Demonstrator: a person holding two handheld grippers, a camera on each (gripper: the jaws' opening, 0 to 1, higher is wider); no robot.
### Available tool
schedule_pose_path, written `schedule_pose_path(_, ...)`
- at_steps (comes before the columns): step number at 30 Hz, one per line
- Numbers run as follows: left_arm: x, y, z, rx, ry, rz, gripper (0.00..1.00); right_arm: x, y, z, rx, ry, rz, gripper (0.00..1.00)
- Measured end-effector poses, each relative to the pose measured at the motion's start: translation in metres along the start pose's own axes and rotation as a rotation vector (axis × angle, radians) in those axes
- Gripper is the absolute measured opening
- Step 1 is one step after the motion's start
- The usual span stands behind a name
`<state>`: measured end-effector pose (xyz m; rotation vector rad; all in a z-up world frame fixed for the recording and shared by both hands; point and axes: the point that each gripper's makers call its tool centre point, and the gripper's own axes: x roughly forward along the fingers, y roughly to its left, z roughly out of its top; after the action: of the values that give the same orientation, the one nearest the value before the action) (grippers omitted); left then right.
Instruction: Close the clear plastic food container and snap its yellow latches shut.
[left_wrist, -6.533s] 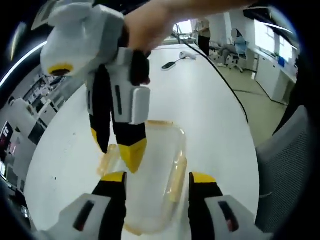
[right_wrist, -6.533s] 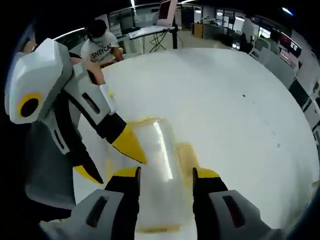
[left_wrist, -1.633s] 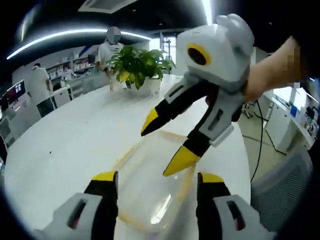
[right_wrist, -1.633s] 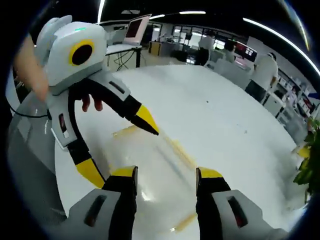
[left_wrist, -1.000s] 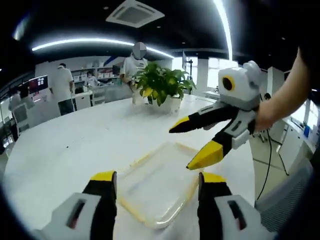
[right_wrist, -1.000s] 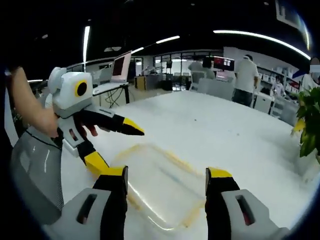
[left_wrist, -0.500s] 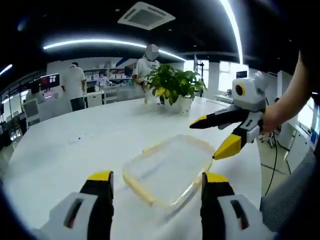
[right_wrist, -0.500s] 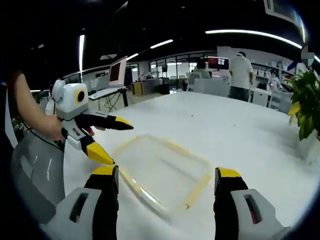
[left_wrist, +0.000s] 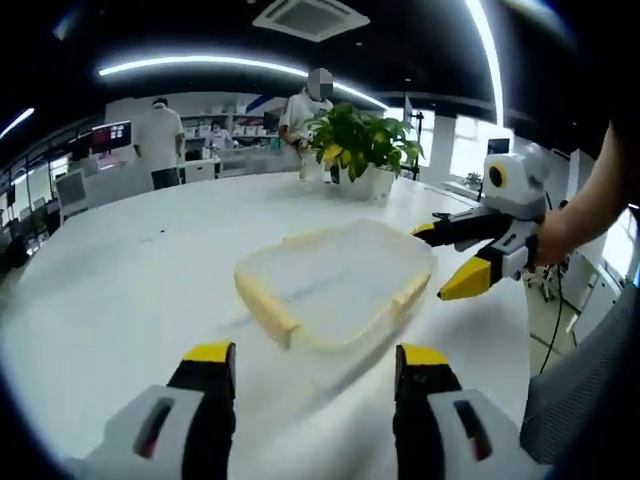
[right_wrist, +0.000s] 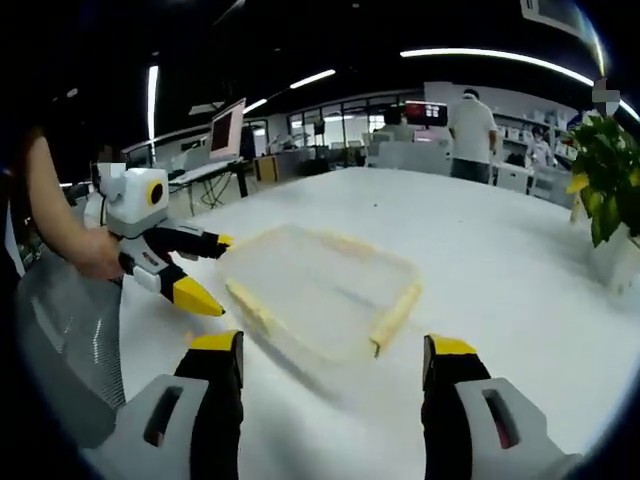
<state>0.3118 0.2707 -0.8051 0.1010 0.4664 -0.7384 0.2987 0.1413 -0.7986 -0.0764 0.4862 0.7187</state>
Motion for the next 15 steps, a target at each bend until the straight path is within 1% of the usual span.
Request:
schedule_pose_path(2,0.003,-0.002,-0.001,0.008,0.002,0.001,0.61,0.002,0.0,-0.013,-0.003,0.038,0.006,0.7)
schedule_pose_path(4,0.008,-0.005,-0.006,0.016,0.016,-0.006,0.61,0.005,0.002,-0.019,-0.018,0.05,0.013,0.69)
schedule_pose_path(7,0.013,-0.004,-0.009,0.011,0.022,-0.002,0.6,0.01,0.003,-0.023,-0.026,0.063,0.022,0.67)
schedule_pose_path(9,0.014,-0.004,-0.006,0.009,0.012,0.0,0.59,0.012,0.003,-0.024,-0.021,0.065,0.023,0.66)
schedule_pose_path(11,0.016,-0.007,-0.006,0.02,0.01,-0.009,0.55,0.013,0.004,-0.023,-0.024,0.058,0.026,0.62)
schedule_pose_path(13,0.019,-0.007,-0.006,0.03,0.017,-0.006,0.54,0.015,0.001,-0.023,-0.029,0.057,0.018,0.57)
schedule_pose_path(15,0.02,-0.007,-0.004,0.015,0.011,-0.004,0.54,0.017,0.001,-0.022,-0.005,0.046,0.031,0.54)
